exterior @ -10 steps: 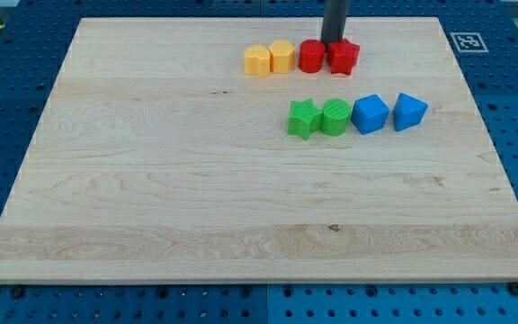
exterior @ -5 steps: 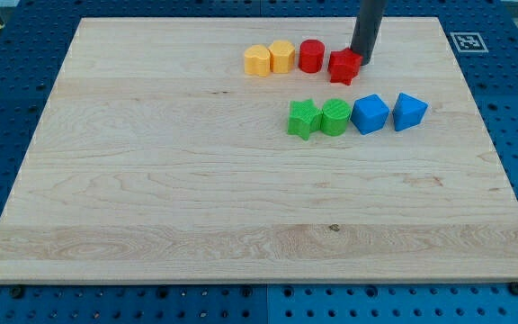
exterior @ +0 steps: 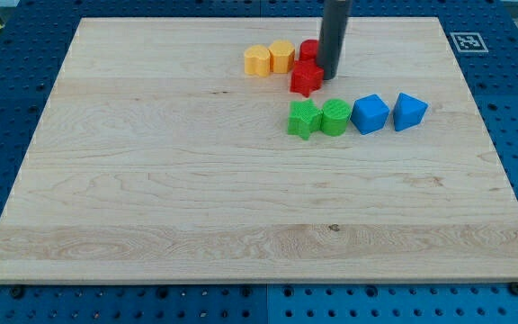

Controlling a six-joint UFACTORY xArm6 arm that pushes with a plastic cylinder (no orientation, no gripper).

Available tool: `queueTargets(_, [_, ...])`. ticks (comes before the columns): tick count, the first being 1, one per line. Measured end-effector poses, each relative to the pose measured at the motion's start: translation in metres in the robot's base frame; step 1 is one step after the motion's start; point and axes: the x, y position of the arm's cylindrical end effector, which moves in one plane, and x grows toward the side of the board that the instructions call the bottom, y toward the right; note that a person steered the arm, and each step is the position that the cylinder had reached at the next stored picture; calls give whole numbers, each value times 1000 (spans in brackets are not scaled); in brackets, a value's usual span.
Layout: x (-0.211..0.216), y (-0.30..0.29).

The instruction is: Push red star below yellow hexagon

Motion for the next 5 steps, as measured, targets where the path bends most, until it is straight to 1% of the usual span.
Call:
queueTargets(2, [9, -23])
queueTargets(3, [10, -10])
queueTargets(5, [13, -33])
